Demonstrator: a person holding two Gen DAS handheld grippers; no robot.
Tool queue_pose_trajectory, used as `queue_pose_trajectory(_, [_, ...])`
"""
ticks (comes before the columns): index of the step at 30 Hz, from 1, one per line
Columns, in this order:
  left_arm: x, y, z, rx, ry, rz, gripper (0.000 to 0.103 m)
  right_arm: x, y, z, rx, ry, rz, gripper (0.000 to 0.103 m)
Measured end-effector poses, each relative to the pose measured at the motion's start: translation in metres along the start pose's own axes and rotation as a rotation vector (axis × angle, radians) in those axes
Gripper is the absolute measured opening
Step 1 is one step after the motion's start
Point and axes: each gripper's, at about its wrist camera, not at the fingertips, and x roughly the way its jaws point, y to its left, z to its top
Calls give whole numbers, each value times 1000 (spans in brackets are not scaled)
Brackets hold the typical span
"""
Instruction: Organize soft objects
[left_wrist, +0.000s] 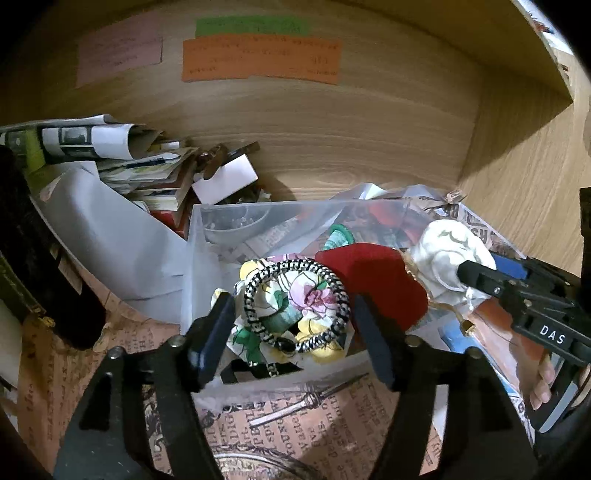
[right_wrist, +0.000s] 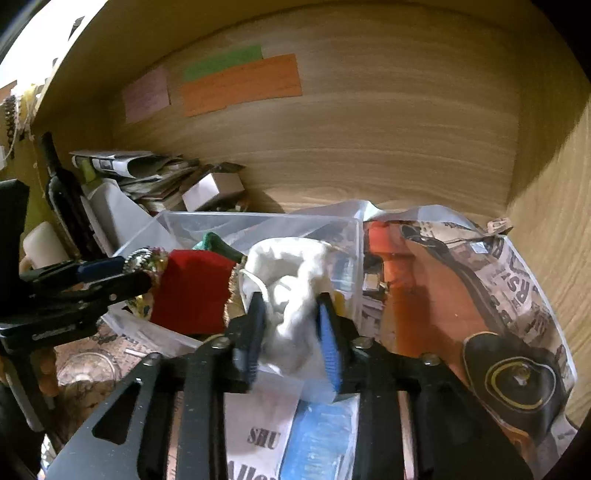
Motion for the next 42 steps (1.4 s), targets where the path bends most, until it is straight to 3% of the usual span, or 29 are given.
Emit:
queue_pose_trajectory(5, [-19, -2, -2, 0, -36, 1, 74, -10, 6, 1, -12, -31, -26, 69])
queue_pose_trajectory(7, [-28, -3, -1, 1, -59, 5, 74, -19, 8, 3, -20, -56, -34, 74])
queue_pose_trajectory(14, [-84, -11, 5, 8, -210, 20, 77, -65, 23, 14, -53, -175, -30, 78])
queue_pose_trajectory(18, [-116, -14, 6, 0, -302, 24, 90, -94, 34, 19, -74, -257, -18, 82])
queue_pose_trajectory(23, [-146, -17, 4, 9, -374, 34, 96, -119, 48, 18, -100, -318, -2, 90])
queue_pose_trajectory(26, [-154, -18, 0, 8, -397, 39, 101, -125, 53, 15, -102, -335, 1, 97])
queue_pose_trajectory(33, [-164, -22, -12, 4, -406, 47, 103, -134, 58, 9, -88, -352, 7, 103])
queue_pose_trajectory(42, [-168, -25, -17, 1, -405, 53, 103, -144, 65, 4, -95, -366, 2, 103])
